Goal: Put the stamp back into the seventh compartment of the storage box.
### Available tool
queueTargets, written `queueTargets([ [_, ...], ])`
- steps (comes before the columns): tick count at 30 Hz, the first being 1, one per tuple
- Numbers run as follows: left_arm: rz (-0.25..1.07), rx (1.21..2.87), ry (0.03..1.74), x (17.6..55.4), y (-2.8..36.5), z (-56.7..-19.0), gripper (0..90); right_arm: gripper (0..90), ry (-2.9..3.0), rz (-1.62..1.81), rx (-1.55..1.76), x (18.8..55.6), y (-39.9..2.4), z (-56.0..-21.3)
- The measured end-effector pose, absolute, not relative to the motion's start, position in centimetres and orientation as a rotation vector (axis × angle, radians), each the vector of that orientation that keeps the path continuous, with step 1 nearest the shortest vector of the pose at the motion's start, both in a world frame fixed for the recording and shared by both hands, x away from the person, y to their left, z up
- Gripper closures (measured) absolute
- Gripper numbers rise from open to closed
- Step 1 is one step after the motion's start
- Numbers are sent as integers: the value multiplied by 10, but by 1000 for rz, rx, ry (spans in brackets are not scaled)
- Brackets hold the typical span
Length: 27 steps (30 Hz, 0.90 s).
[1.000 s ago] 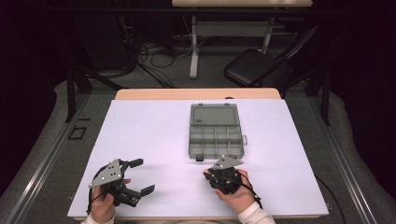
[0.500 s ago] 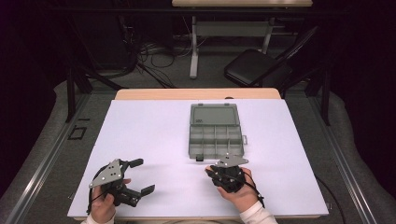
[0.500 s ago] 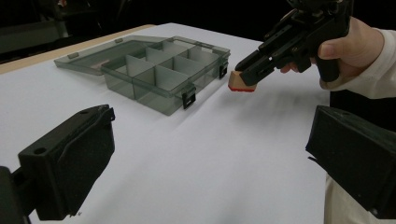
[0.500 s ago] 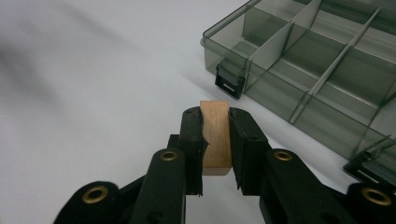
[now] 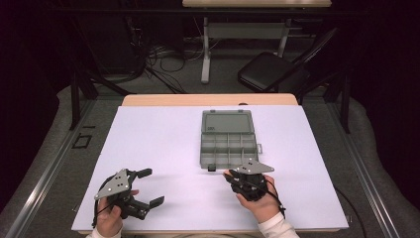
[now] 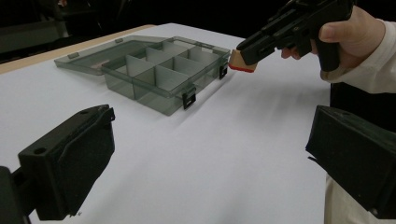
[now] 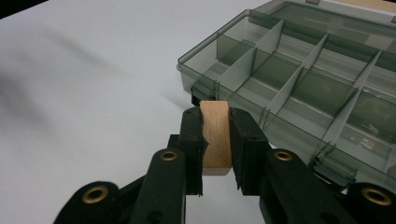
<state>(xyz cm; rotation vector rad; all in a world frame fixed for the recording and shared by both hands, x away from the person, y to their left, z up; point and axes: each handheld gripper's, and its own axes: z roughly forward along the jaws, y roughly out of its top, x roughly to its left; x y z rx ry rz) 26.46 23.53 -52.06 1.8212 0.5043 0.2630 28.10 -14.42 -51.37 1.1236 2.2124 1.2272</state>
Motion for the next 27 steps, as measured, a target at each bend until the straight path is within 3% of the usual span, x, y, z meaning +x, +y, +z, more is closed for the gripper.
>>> queueTargets([
  [27, 264, 1822, 499, 264, 235, -520, 8, 764, 2099, 1253, 1169, 284, -168, -499],
])
